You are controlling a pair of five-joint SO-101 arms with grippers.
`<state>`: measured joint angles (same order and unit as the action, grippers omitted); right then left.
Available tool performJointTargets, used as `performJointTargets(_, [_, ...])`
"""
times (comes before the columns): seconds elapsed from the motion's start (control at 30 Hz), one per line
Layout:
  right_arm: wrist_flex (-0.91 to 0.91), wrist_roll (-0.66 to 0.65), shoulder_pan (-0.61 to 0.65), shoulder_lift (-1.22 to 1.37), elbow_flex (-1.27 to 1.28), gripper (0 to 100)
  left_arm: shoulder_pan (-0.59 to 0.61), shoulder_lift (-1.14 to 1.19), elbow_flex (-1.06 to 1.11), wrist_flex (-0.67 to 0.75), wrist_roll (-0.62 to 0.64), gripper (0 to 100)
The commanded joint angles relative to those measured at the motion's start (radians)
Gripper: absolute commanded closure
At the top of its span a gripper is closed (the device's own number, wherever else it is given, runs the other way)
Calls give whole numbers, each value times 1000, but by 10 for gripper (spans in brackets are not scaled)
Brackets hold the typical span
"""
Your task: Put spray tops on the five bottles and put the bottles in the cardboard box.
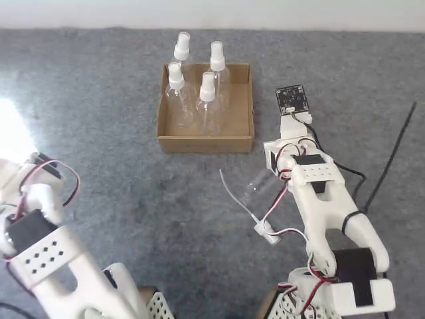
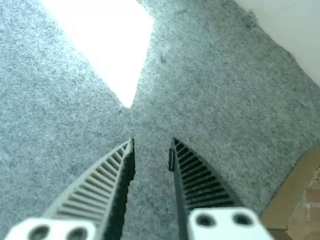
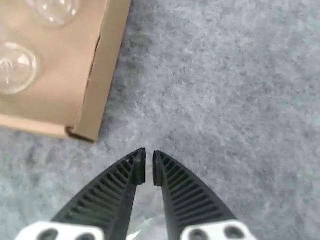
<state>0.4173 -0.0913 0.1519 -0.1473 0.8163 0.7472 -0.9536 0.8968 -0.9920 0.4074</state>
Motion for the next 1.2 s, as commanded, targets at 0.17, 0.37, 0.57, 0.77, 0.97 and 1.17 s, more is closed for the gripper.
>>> performJointTargets(0.17, [286,-80,-50,-19,-91,982,-3,-23,-4,41,6,891])
performJointTargets(0.37, [639,-80,-64,-73,-273,982,-3,-21,-4,41,6,891])
performJointTargets(0.57, [776,-80,-61,-193,-311,982,-3,-21,-4,41,6,891])
performJointTargets(0.77, [802,-107,-25,-361,-250,983,-3,-21,-4,41,6,891])
performJointTargets(0.97, [805,-299,84,-470,-161,978,-3,-21,-4,41,6,891])
performJointTargets(1.17, [816,-311,104,-470,-155,868,-3,-20,-4,41,6,891])
